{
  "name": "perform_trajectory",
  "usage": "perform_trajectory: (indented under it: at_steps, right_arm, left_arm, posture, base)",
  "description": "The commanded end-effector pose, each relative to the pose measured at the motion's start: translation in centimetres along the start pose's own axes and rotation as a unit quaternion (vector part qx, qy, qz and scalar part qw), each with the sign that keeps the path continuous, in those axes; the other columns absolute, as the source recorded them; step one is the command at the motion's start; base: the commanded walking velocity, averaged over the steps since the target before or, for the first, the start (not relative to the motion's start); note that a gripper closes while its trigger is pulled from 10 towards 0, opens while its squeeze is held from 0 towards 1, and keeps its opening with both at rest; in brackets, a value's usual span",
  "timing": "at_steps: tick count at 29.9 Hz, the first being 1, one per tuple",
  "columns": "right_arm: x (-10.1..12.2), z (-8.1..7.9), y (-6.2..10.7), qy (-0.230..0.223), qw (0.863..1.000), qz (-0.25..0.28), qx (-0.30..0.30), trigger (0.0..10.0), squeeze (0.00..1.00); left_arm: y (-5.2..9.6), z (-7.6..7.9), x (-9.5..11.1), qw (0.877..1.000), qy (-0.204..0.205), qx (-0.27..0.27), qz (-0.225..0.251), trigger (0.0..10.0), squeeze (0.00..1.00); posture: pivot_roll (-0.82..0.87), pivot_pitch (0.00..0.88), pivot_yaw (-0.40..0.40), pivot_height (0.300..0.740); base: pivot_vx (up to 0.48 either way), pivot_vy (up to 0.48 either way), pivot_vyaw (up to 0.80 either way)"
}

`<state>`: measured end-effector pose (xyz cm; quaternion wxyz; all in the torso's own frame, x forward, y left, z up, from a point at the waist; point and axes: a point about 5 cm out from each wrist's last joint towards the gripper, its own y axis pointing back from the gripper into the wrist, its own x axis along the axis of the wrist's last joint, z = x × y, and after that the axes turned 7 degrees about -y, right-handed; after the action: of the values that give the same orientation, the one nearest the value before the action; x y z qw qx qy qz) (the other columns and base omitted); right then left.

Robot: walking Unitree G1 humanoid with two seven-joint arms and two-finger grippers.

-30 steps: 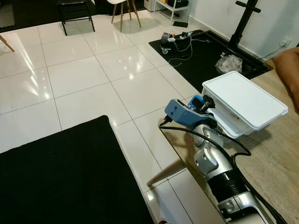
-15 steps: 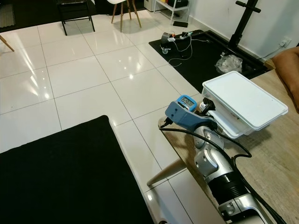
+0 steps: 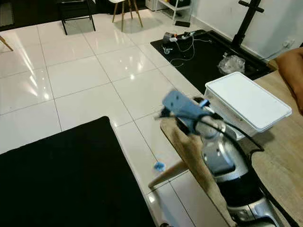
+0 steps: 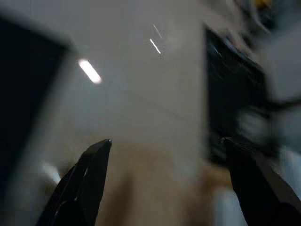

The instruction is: Restocking fridge

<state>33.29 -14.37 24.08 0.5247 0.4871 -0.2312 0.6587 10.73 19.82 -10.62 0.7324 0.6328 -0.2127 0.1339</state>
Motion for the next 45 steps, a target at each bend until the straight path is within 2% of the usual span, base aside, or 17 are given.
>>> perform_trajectory:
  at_steps: [1,4,6,7,11,12,13,15,16,17,20,21,22,23,26,36,45]
  right_arm:
    - [0.6,-1.4,0.1,-0.085,0.993,0.041,0.070,10.0,0.00]
    - [2.0,-3.3,0.5,-0.149,0.970,0.118,0.154,10.0,0.00]
    - [1.9,-5.9,1.5,-0.192,0.933,0.165,0.258,10.0,0.00]
    - [1.9,-5.9,1.5,-0.192,0.933,0.165,0.258,10.0,0.00]
    - [-2.3,-11.8,4.6,-0.194,0.859,0.118,0.460,10.0,0.00]
    - [-2.3,-11.8,4.6,-0.194,0.859,0.118,0.460,10.0,0.00]
    - [-3.8,-13.1,5.9,-0.208,0.827,0.087,0.516,10.0,0.00]
    - [-5.8,-13.6,5.9,-0.209,0.830,0.043,0.515,10.0,0.00]
    - [-7.8,-13.8,5.4,-0.190,0.848,0.000,0.496,10.0,0.00]
    - [-7.8,-13.8,5.4,-0.190,0.848,0.000,0.496,10.0,0.00]
    - [-12.1,-13.6,4.4,-0.152,0.880,-0.092,0.441,10.0,0.00]
    - [-12.1,-13.6,4.4,-0.152,0.880,-0.092,0.441,10.0,0.00]
    - [-15.5,-13.2,3.9,-0.139,0.897,-0.154,0.390,10.0,0.00]
    - [-15.5,-13.2,3.9,-0.139,0.897,-0.154,0.390,10.0,0.00]
    - [-19.6,-12.8,3.9,-0.147,0.910,-0.213,0.325,10.0,0.00]
    - [-25.3,-12.2,4.8,-0.207,0.920,-0.279,0.180,10.0,0.00]
    - [-30.3,-12.4,8.2,-0.164,0.911,-0.371,0.070,10.0,0.00]
  left_arm:
    - [-0.6,1.8,0.5,0.999,0.006,-0.029,0.012,10.0,0.00]
    - [-0.6,1.7,0.8,0.999,0.011,-0.025,0.016,10.0,0.00]
    - [-0.7,1.6,1.1,1.000,0.011,-0.022,0.020,10.0,0.00]
    - [-0.7,1.6,1.1,1.000,0.011,-0.022,0.020,10.0,0.00]
    - [-0.7,1.3,1.3,1.000,0.013,-0.014,0.020,10.0,0.00]
    - [-0.7,1.3,1.3,1.000,0.013,-0.014,0.020,10.0,0.00]
    - [-0.6,1.1,1.3,1.000,0.014,-0.010,0.020,10.0,0.00]
    - [-0.6,0.9,1.1,1.000,0.011,-0.006,0.017,10.0,0.00]
    - [-0.5,0.8,1.0,1.000,0.007,-0.002,0.012,10.0,0.00]
    - [-0.5,0.8,1.0,1.000,0.007,-0.002,0.012,10.0,0.00]
    - [-0.4,0.6,0.7,1.000,0.008,0.006,0.006,10.0,0.00]
    - [-0.4,0.6,0.7,1.000,0.008,0.006,0.006,10.0,0.00]
    - [-0.4,0.7,0.5,1.000,0.006,0.008,0.001,10.0,0.00]
    - [-0.4,0.7,0.5,1.000,0.006,0.008,0.001,10.0,0.00]
    - [-0.4,0.7,0.2,1.000,0.002,0.015,-0.008,10.0,0.00]
    - [-0.5,0.7,0.3,1.000,-0.001,0.025,-0.013,10.0,0.00]
    - [-0.3,0.2,0.1,0.999,-0.013,0.038,-0.024,10.0,0.00]
  posture:
    - [-0.07,0.201,-0.039,0.740]
    - [-0.08,0.212,-0.037,0.740]
    - [-0.08,0.208,-0.038,0.740]
    - [-0.08,0.208,-0.038,0.740]
    - [-0.08,0.215,-0.036,0.740]
    - [-0.08,0.215,-0.036,0.740]
    - [-0.08,0.217,-0.035,0.740]
    - [-0.07,0.210,-0.032,0.740]
    - [-0.08,0.205,-0.032,0.740]
    - [-0.08,0.205,-0.032,0.740]
    - [-0.08,0.217,-0.037,0.740]
    - [-0.08,0.217,-0.037,0.740]
    - [-0.08,0.214,-0.037,0.740]
    - [-0.08,0.214,-0.037,0.740]
    - [-0.08,0.225,-0.043,0.740]
    - [-0.07,0.203,-0.049,0.740]
    - [-0.07,0.189,-0.035,0.740]
  base:
    - [0.000,0.000,0.00]
    - [0.000,0.000,0.00]
    - [0.000,0.000,0.00]
    - [0.000,0.000,0.00]
    - [0.000,0.000,0.00]
    - [0.000,0.000,0.00]
    - [0.000,0.000,0.00]
    - [0.000,0.000,0.00]
    - [0.000,0.000,0.00]
    - [0.000,0.000,0.00]
    - [0.000,0.000,0.00]
    - [0.000,0.000,0.00]
    - [0.000,0.000,0.00]
    - [0.000,0.000,0.00]
    - [0.000,0.000,0.00]
    - [0.000,0.000,0.00]
    - [0.000,0.000,0.00]
